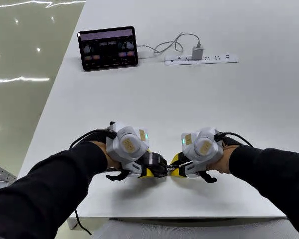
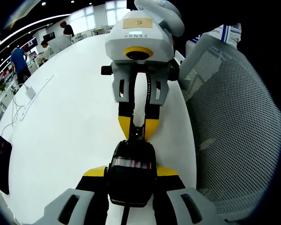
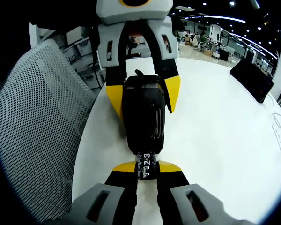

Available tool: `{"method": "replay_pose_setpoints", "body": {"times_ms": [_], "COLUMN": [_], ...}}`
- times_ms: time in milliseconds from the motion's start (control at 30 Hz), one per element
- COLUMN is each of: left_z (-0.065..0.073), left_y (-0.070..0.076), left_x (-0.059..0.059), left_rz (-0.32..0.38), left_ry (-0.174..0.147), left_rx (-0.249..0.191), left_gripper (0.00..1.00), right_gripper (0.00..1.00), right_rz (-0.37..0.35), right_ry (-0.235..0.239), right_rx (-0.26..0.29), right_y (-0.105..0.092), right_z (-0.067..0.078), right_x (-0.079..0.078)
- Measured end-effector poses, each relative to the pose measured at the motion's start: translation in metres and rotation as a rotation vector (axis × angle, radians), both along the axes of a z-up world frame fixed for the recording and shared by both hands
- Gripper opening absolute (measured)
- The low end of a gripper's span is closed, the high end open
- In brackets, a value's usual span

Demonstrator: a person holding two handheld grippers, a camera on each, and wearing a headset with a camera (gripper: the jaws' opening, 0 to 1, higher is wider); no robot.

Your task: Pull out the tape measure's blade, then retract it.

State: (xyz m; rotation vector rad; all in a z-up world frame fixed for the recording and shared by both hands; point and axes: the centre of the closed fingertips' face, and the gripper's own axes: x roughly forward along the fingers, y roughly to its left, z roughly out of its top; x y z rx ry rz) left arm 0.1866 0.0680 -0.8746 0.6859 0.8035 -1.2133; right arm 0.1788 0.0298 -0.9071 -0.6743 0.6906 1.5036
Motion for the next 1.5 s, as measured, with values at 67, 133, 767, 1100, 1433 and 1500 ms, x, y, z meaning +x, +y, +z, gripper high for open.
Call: {"method": "replay_pose_setpoints", "body": {"times_ms": [67, 133, 767, 1100, 1433, 1500], "left_z": [0.000, 0.000, 0.000, 0.000, 0.000, 0.000], "left_y": [0.000, 0.000, -0.001, -0.001, -0.001, -0.001], "left_x": [0.000, 0.000, 0.001, 0.001, 0.001, 0.001], "left_rz": [0.002, 0.005, 0.011, 0.010, 0.011, 0.010], "left_ry": [0.001, 0.003, -0.003, -0.001, -0.002, -0.002], "left_rx": [0.002, 0.003, 0.001, 0.001, -0.001, -0.001], "left_gripper": [0.32, 0.32, 0.32, 0.32, 0.32, 0.32], "right_gripper": [0.10, 0.10, 0.10, 0.10, 0.10, 0.10], "right_rz": [-0.002, -0.003, 0.001, -0.003, -0.007, -0.007], "right_ry": [-0.003, -0.005, -0.024, -0.023, -0.024, -0.026], "right_rx": [0.008, 0.007, -0.018, -0.024, -0.029, -0.032], "right_y": [-0.002, -0.002, -0.016, -0.022, -0.025, -0.026], "right_z": [0.000, 0.000, 0.000, 0.000, 0.000, 0.000], "right_x": [0.000, 0.001, 0.002, 0.003, 0.005, 0.005]}}
